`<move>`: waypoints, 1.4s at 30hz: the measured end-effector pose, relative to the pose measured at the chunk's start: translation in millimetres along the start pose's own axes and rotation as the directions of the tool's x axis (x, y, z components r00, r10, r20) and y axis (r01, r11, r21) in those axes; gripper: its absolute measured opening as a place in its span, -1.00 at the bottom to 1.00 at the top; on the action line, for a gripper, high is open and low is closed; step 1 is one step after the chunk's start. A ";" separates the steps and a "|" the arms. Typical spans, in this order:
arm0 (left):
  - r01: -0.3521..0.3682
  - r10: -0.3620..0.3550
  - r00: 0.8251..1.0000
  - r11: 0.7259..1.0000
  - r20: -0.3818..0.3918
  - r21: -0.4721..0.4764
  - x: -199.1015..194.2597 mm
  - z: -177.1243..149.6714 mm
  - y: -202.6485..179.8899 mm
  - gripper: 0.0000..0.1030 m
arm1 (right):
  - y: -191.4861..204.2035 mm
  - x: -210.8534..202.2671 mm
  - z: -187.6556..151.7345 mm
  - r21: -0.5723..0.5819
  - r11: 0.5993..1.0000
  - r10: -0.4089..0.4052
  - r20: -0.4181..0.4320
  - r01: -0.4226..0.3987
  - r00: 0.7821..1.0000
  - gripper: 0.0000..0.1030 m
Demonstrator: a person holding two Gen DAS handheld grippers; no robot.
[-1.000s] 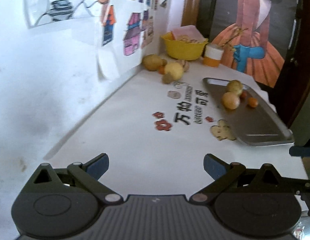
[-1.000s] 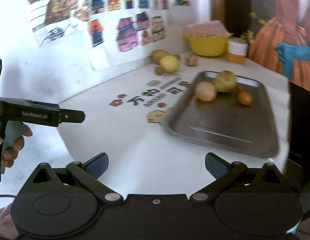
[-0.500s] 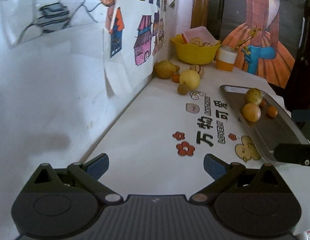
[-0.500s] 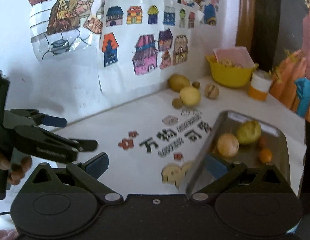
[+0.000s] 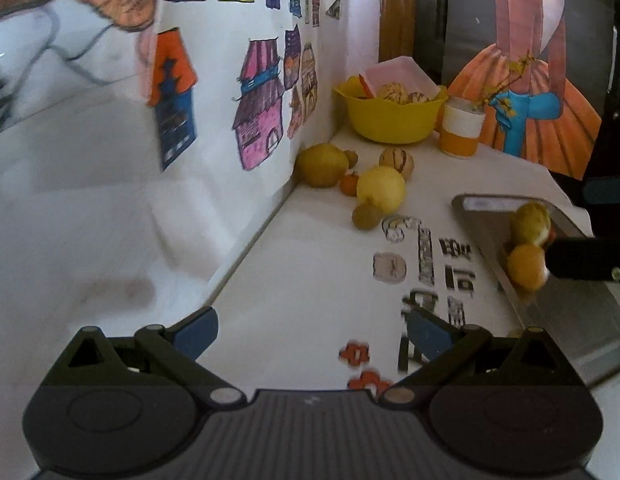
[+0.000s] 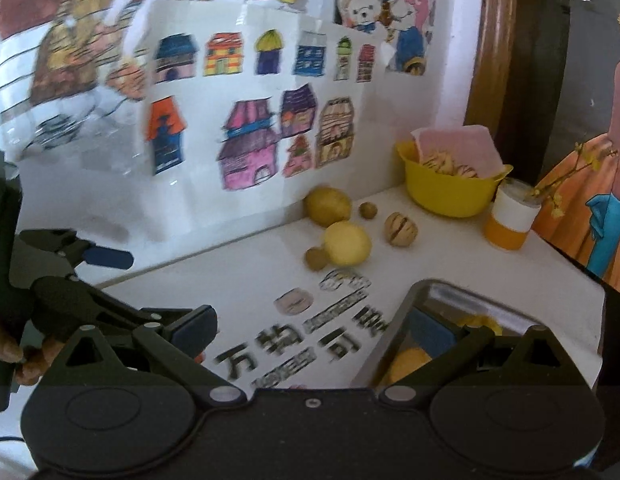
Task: Organize fruits
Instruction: 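Grasp the small brown fruit with the left tool while the right tool grasps the yellow lemon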
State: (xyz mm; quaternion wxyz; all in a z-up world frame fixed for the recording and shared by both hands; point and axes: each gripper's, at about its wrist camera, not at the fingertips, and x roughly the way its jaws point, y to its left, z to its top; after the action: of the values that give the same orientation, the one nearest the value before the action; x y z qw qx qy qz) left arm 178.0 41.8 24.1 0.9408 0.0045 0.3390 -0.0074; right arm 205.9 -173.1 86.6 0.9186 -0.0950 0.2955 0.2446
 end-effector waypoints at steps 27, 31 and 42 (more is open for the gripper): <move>0.088 -0.088 0.996 0.996 0.027 0.002 135.2 56.1 -20.1 0.57 | -86.2 208.4 46.7 0.261 0.952 0.198 -0.119 -0.161 0.973 0.51; 0.103 -0.103 0.994 0.995 0.020 0.006 141.1 54.9 -22.8 0.35 | -84.9 214.2 48.8 0.275 0.943 0.226 -0.118 -0.187 0.967 0.40; 0.130 -0.130 0.991 0.992 0.013 0.002 143.3 54.7 -24.8 -0.38 | -80.0 225.3 45.2 0.294 0.939 0.224 -0.130 -0.178 0.966 0.27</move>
State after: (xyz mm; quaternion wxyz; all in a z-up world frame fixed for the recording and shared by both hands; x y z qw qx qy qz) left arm 322.9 14.7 -25.3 0.9405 -0.0172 0.3323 -0.0688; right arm 427.8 -139.0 -7.3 0.8657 0.0472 0.4089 0.2848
